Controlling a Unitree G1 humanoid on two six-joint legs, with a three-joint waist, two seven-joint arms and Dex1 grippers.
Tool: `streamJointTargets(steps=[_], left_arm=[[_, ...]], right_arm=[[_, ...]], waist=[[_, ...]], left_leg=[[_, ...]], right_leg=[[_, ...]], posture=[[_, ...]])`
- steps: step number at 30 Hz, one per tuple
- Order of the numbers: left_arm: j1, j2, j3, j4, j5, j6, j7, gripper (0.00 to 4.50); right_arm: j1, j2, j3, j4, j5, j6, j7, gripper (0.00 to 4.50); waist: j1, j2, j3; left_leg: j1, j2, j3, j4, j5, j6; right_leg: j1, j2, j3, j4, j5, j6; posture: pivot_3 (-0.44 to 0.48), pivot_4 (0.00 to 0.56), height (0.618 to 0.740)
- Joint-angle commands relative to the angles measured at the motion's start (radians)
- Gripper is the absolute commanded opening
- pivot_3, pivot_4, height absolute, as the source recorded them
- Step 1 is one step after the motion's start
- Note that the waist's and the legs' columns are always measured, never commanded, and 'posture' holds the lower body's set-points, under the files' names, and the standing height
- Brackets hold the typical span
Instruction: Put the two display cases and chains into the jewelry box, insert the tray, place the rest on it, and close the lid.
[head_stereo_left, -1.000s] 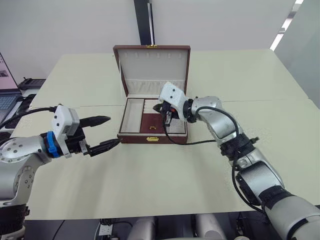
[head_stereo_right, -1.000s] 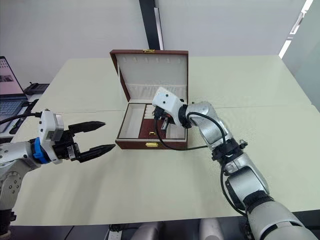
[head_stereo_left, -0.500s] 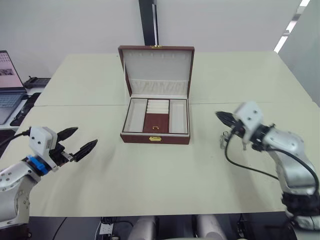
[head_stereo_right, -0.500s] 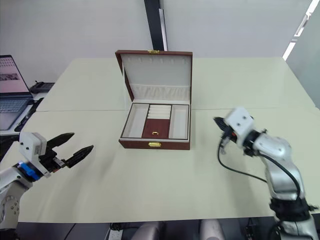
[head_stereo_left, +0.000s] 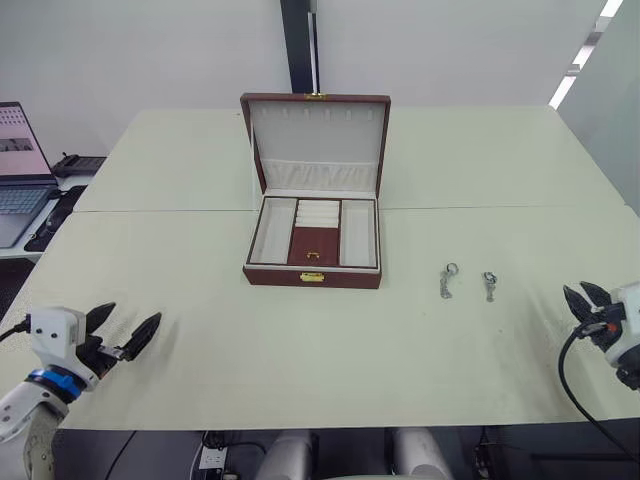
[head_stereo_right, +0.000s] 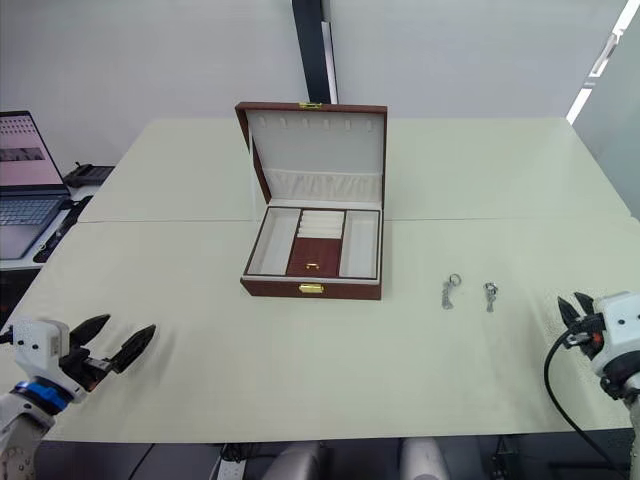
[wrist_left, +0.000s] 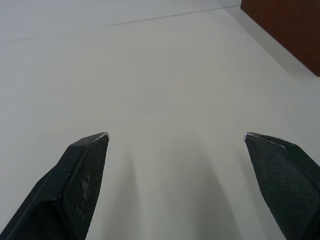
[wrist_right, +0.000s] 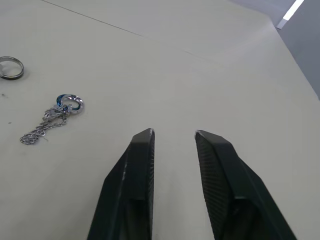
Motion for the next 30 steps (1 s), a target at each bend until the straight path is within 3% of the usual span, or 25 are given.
streamJointTargets(steps=[1,8,13,23,30], left_arm=[[0.005,0.009,0.041,-0.014,-0.009,-0.025,0.005,4.50],[0.043,0.050,0.001,-0.083,-0.046,0.011,-0.111,4.50],[0.065,0.094,-0.108,-0.255,-0.093,0.080,-0.248,4.50],[-0.094,0.126,-0.350,-0.505,-0.173,0.154,-0.417,4.50],[-0.255,0.133,-0.439,-0.556,-0.223,0.219,-0.460,4.50]], right_arm=[[0.008,-0.021,-0.017,-0.009,0.024,-0.036,-0.001,2.38],[0.022,-0.032,0.000,-0.003,0.037,-0.041,0.002,4.47],[0.040,-0.049,0.006,0.000,0.038,-0.052,0.009,4.47],[0.099,-0.027,0.100,-0.165,0.065,0.027,0.000,4.47],[0.018,0.060,0.245,-0.247,0.025,0.190,-0.168,4.47]], waist=[[0.001,0.000,0.000],[0.001,0.000,-0.001],[0.002,0.001,-0.001],[0.000,0.003,-0.002],[0.001,0.004,-0.002]], left_leg=[[0.000,0.000,0.000,0.000,0.000,0.000],[0.000,0.000,0.000,0.000,0.000,0.000],[0.000,0.001,0.000,0.000,0.000,0.000],[0.008,0.000,0.000,-0.001,-0.001,0.001],[0.008,0.000,-0.001,-0.002,-0.001,0.001]], right_leg=[[0.000,0.000,0.000,0.000,0.000,0.000],[0.001,0.000,0.000,0.000,0.000,0.000],[0.002,-0.001,0.000,-0.001,0.000,0.000],[0.011,0.001,0.000,-0.004,-0.001,-0.001],[0.011,0.002,0.000,-0.005,-0.001,-0.001]], posture=[[0.000,0.150,0.740],[0.000,0.150,0.740],[0.000,0.150,0.740],[0.000,0.150,0.740],[0.000,0.150,0.740]])
